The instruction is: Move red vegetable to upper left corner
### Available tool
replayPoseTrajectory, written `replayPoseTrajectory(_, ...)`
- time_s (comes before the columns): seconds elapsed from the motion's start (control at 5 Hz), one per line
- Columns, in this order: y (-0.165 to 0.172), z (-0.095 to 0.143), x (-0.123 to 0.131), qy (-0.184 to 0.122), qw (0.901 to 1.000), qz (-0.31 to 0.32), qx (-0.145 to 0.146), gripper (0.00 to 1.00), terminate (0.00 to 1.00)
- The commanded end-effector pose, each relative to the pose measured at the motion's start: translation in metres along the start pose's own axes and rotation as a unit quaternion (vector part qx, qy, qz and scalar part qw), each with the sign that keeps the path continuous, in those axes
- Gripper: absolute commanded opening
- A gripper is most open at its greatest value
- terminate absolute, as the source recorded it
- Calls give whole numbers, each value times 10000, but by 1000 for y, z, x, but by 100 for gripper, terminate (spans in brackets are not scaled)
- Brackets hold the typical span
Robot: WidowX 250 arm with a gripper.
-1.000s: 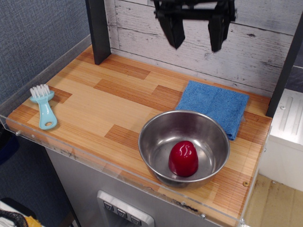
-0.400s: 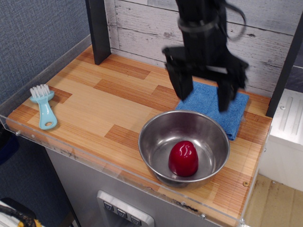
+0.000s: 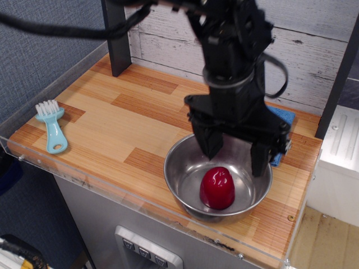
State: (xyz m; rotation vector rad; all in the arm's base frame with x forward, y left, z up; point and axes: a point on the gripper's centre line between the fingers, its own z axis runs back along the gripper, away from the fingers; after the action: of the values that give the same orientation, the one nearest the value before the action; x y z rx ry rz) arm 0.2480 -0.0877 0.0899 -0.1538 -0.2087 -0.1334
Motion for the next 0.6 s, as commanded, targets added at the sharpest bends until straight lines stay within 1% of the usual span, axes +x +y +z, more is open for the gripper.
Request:
replayPoseTrajectory(0.0,21,5,-6,-222,9992,222,267,100,0)
replayPoseTrajectory(0.4,20,-14,2,-109,9988,115,462,100,0)
